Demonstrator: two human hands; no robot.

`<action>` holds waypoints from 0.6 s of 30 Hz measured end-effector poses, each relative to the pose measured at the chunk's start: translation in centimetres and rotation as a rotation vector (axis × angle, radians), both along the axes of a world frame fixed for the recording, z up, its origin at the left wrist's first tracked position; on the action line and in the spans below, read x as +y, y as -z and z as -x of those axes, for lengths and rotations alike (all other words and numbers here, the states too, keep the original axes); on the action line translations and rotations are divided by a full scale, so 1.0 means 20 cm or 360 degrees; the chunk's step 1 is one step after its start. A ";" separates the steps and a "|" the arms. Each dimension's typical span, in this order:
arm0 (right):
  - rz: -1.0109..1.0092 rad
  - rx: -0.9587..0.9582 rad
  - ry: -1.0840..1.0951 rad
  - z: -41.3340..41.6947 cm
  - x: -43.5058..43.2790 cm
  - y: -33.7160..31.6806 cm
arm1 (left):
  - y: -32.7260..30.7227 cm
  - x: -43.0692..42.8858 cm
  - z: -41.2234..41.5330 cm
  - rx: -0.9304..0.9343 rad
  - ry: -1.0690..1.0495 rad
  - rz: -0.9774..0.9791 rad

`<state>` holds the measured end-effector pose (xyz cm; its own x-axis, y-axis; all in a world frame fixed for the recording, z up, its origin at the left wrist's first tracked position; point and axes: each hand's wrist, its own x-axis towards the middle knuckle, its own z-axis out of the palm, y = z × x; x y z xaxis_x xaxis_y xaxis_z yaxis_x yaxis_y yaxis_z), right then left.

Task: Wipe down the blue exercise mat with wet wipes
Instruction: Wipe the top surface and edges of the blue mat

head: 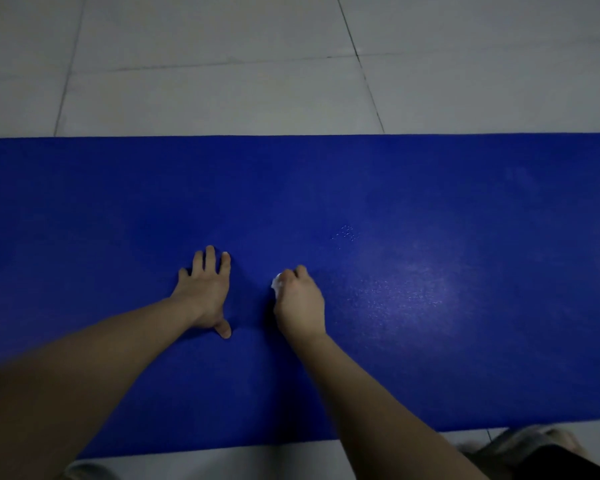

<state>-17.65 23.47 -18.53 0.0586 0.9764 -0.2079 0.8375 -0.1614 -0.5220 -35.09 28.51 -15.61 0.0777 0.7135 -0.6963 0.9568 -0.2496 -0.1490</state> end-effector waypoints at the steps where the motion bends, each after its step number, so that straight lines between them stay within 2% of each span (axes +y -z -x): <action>1: 0.0007 0.0003 -0.0004 -0.02 0.01 -0.01 | 0.00 0.00 -0.01 0.0013 0.0005 -0.0001; 3: 0.0020 0.0002 0.0076 -0.12 0.03 0.00 | 0.00 0.00 -0.02 0.0037 0.0003 0.0004; 6: -0.0024 0.0000 0.0384 -0.39 0.05 0.01 | -0.01 0.01 -0.02 0.0030 -0.0003 0.0006; 13: 0.0011 -0.0257 0.1074 -0.99 0.11 -0.02 | -0.01 0.01 -0.02 0.0014 -0.0008 0.0012; 15: 0.0022 -0.0255 0.1156 -1.00 0.14 0.00 | -0.01 0.01 -0.02 0.0014 -0.0008 0.0010; 18: 0.0007 -0.0169 0.1016 -0.84 0.20 -0.01 | -0.01 0.01 -0.03 0.0024 -0.0010 0.0017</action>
<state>-0.90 27.55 -18.41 0.6478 0.7419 -0.1731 0.6233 -0.6468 -0.4395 -34.54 28.71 -15.44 0.0628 0.7063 -0.7051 0.9561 -0.2452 -0.1604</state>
